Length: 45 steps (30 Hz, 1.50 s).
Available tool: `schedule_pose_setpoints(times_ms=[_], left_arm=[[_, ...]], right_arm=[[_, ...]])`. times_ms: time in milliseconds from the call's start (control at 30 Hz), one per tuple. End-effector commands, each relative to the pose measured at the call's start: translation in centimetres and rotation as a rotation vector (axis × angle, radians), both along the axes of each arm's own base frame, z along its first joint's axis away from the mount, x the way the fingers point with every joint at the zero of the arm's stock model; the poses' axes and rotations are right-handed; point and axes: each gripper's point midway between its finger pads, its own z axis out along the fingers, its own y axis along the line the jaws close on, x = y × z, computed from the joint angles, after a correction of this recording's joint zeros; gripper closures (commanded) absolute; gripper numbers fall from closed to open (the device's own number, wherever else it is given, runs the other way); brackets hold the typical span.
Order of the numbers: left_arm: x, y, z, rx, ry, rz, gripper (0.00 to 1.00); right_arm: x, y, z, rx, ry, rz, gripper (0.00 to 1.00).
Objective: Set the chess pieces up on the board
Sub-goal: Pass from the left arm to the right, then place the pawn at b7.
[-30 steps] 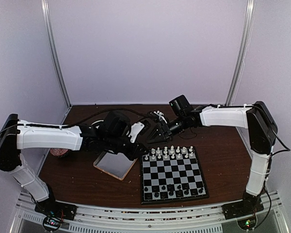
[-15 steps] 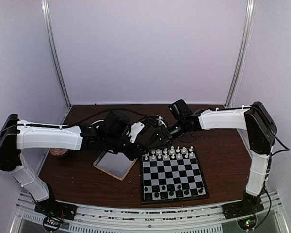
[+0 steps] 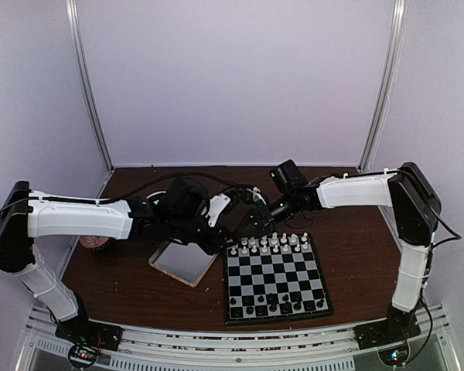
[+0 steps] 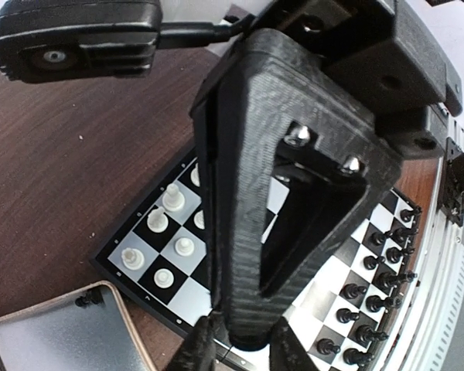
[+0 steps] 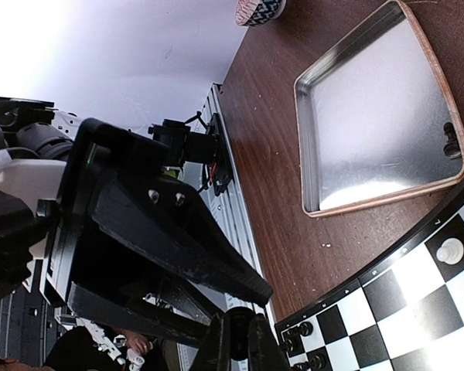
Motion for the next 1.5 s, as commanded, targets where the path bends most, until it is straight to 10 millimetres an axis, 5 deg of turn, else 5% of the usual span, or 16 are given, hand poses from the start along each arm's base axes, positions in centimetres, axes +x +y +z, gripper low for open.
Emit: schedule_pose_setpoints(times_ms=[0, 200, 400, 667, 1000, 1467], left_arm=[[0.9, -0.3, 1.1, -0.018, -0.052, 0.030, 0.73], [2.1, 1.6, 1.7, -0.007, -0.110, 0.116, 0.66], [4.1, 2.2, 1.6, -0.067, -0.078, 0.191, 0.61], [7.4, 3.3, 1.3, -0.106, -0.026, 0.280, 0.61], [7.5, 2.5, 0.5, -0.099, 0.020, 0.266, 0.61], [7.1, 3.7, 0.0, -0.084, 0.018, 0.299, 0.62]], right_arm=[[0.8, -1.9, 1.5, -0.019, -0.129, -0.028, 0.98], [0.9, -7.8, 1.6, -0.243, -0.586, 0.037, 0.99], [-1.5, -14.0, -0.2, -0.436, -0.851, 0.113, 0.99], [-7.0, -20.0, -4.5, -0.549, -0.954, 0.312, 0.98], [-10.5, -19.5, -8.9, -0.540, -0.971, 0.476, 0.98], [-10.9, -17.6, -10.8, -0.563, -0.991, 0.553, 0.97]])
